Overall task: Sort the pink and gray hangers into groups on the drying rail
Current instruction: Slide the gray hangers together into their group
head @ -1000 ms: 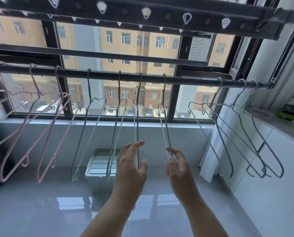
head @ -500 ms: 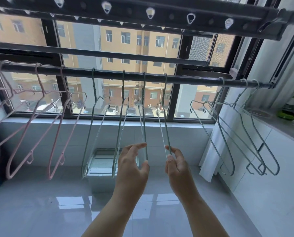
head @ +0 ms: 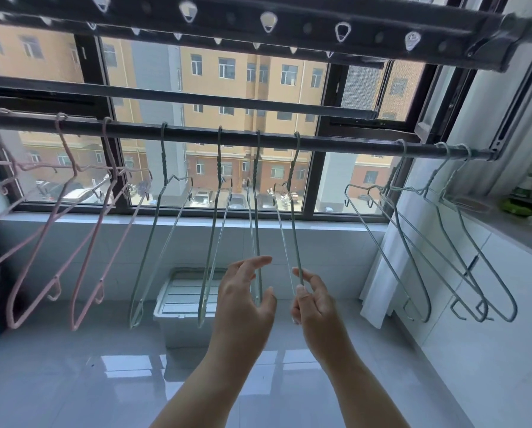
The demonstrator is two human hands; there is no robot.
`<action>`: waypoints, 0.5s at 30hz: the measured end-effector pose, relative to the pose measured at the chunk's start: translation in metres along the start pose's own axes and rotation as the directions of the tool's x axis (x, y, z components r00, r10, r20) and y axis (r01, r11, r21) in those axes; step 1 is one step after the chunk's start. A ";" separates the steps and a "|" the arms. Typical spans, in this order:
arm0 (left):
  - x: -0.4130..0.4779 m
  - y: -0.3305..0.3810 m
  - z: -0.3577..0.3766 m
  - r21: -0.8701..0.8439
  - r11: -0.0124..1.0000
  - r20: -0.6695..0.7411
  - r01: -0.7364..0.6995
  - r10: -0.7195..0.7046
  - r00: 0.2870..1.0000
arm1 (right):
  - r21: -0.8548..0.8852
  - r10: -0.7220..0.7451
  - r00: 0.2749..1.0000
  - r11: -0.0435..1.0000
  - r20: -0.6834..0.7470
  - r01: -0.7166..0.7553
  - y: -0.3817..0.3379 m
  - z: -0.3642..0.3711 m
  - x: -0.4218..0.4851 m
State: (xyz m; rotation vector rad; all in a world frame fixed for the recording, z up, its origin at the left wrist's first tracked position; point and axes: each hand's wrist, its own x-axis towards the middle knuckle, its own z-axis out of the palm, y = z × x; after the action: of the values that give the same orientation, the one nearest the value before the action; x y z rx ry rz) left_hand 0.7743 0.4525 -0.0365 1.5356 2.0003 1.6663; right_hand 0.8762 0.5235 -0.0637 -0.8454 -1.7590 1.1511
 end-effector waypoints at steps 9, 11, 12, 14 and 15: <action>0.001 0.005 0.009 -0.069 0.997 0.046 -0.032 0.035 0.998 | 0.001 -0.017 0.999 1.000 0.040 0.017 0.004 -0.003 -0.003; 0.000 0.008 0.013 -0.096 0.995 0.058 -0.020 0.026 0.998 | -0.005 -0.027 0.999 1.000 0.026 0.027 0.003 -0.005 -0.005; 0.000 0.010 0.015 -0.108 0.994 0.064 -0.019 0.026 0.998 | -0.014 -0.033 0.999 0.999 0.015 0.033 0.003 -0.007 -0.006; 0.000 0.014 0.020 -0.114 0.993 0.074 -0.035 0.044 0.996 | -0.082 -0.062 0.998 0.995 -0.033 0.059 0.004 -0.014 -0.009; 0.000 0.016 0.021 -0.108 0.993 0.077 -0.046 0.054 0.996 | -0.123 -0.082 0.995 0.990 -0.061 0.074 0.003 -0.019 -0.011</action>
State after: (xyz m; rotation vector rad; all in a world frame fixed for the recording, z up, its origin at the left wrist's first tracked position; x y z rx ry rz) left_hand 0.7974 0.4649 -0.0324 1.6006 1.8181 1.6724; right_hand 0.8980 0.5223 -0.0656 -0.8683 -1.8049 0.9635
